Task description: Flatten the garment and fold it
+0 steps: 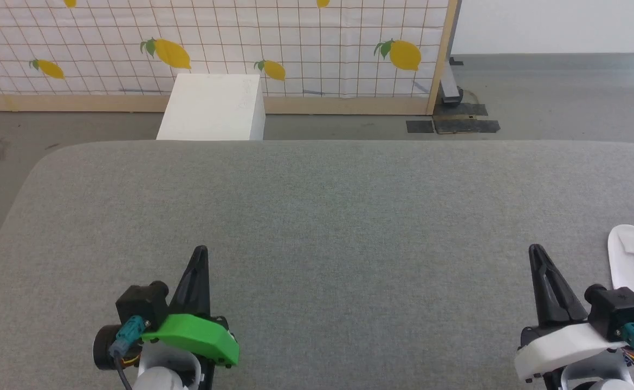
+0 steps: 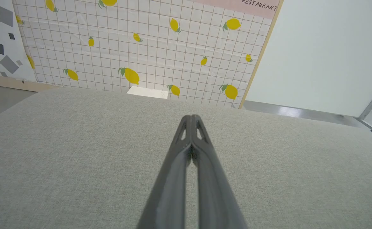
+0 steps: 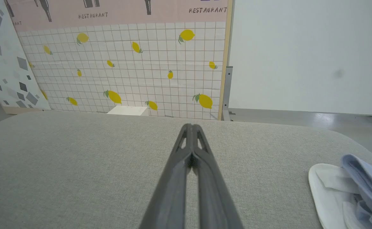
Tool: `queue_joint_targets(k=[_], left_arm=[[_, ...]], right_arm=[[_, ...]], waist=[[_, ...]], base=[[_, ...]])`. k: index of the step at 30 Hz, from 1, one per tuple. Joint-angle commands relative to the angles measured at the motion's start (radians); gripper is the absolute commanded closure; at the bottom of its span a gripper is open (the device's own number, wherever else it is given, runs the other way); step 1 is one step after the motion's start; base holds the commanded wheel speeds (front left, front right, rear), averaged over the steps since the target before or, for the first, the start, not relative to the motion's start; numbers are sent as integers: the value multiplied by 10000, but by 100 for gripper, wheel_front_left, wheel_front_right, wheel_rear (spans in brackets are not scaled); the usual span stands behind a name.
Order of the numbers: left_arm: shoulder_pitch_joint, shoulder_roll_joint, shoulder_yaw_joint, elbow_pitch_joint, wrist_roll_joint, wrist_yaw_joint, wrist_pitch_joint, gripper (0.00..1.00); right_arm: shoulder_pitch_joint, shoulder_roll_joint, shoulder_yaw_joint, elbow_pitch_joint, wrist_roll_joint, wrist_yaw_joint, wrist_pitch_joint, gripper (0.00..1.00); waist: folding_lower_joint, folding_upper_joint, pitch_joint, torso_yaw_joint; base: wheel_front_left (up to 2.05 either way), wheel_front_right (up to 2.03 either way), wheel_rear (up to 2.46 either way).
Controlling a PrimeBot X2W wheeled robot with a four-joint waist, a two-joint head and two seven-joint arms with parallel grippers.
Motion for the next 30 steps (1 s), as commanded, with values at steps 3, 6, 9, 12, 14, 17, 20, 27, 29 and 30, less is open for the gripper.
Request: queue_joint_targets(k=[3, 6, 9, 12, 14, 17, 20, 27, 29, 30], left_arm=[[127, -8, 68, -123, 242, 56, 122, 100], [147, -9, 94, -185, 310, 65, 184, 100], [166, -10, 119, -243, 375, 74, 242, 100], [186, -11, 145, -305, 444, 83, 305, 100], [199, -12, 162, -345, 489, 89, 346, 100], [218, -13, 186, -403, 553, 98, 404, 100], [239, -14, 212, -466, 623, 107, 467, 100], [284, -17, 271, -604, 776, 128, 606, 100], [296, -18, 287, -644, 820, 134, 646, 100], [304, -18, 297, -666, 845, 138, 668, 100]], right_arm=[[-69, 5, 45, -39, -68, -3, 75, 100], [-80, 6, 62, -45, -86, -3, 109, 100], [-91, 7, 78, -51, -103, -3, 141, 100], [-102, 8, 96, -58, -121, -4, 175, 100], [-110, 9, 107, -62, -133, -4, 198, 100], [-120, 9, 123, -68, -150, -5, 230, 100], [-132, 10, 141, -75, -169, -5, 264, 100], [-157, 12, 179, -90, -209, -6, 341, 100], [-165, 13, 191, -94, -221, -6, 362, 100], [-169, 13, 197, -96, -228, -6, 375, 100]], waist=[[0, 0, 3, -11], [0, 0, 6, -21], [0, 0, 9, -30], [0, 0, 12, -40], [0, 0, 14, -47], [0, 0, 16, -56], [0, 0, 19, -66], [0, 0, 26, -89], [0, 0, 28, -95], [0, 0, 29, -99]], base=[[0, 0, 0], [0, 0, 0], [0, 0, 0], [0, 0, 0], [0, 0, 0], [0, 0, 0], [0, 0, 0], [0, 0, 0], [0, 0, 0], [0, 0, 0]])
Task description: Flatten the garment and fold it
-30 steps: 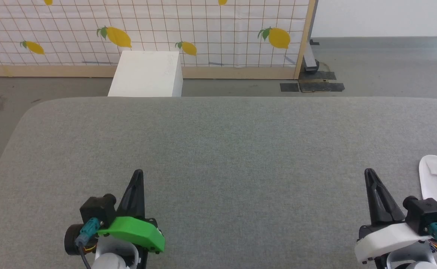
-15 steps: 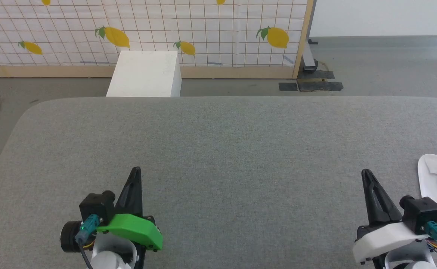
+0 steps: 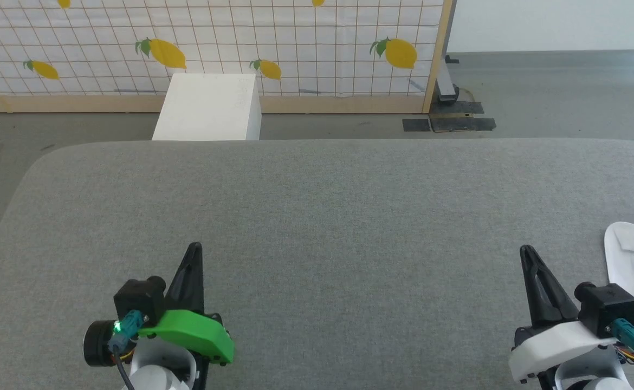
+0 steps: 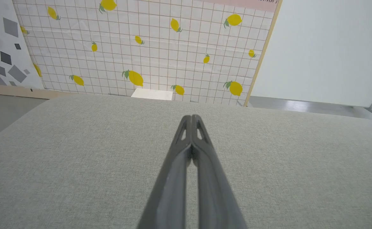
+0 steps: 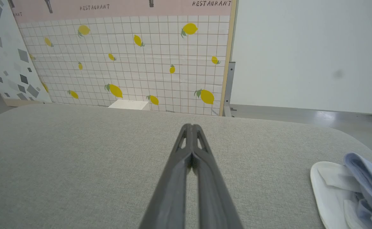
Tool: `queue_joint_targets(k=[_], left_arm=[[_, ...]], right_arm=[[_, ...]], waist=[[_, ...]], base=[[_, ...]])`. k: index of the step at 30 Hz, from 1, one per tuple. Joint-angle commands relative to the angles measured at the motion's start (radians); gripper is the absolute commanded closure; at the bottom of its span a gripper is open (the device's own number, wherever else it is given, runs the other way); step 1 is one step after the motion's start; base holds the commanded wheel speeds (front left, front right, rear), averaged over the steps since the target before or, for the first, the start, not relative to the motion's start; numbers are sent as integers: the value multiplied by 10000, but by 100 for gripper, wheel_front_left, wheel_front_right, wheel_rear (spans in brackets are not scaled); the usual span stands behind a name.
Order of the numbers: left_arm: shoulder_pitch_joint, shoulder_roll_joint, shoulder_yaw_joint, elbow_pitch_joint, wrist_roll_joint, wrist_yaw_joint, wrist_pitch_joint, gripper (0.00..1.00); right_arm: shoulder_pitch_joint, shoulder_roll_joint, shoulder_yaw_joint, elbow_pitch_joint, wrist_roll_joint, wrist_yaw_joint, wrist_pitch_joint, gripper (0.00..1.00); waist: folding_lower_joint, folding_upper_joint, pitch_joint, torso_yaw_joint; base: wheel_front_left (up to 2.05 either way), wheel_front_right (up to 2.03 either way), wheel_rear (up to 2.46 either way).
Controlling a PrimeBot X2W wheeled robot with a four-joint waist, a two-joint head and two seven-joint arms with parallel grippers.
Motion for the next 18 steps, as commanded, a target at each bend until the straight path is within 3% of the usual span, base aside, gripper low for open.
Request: queue_joint_targets(k=[1, 18], left_arm=[[189, -18, 61, -94, 206, 56, 77, 100], [300, -25, 203, -433, 583, 107, 419, 100]], right_arm=[[-132, 13, 29, -64, -81, -5, 76, 100], [-195, 18, 124, -100, -181, -7, 264, 100]], waist=[[0, 0, 2, -5], [0, 0, 18, -60]], base=[[0, 0, 0], [0, 0, 0]])
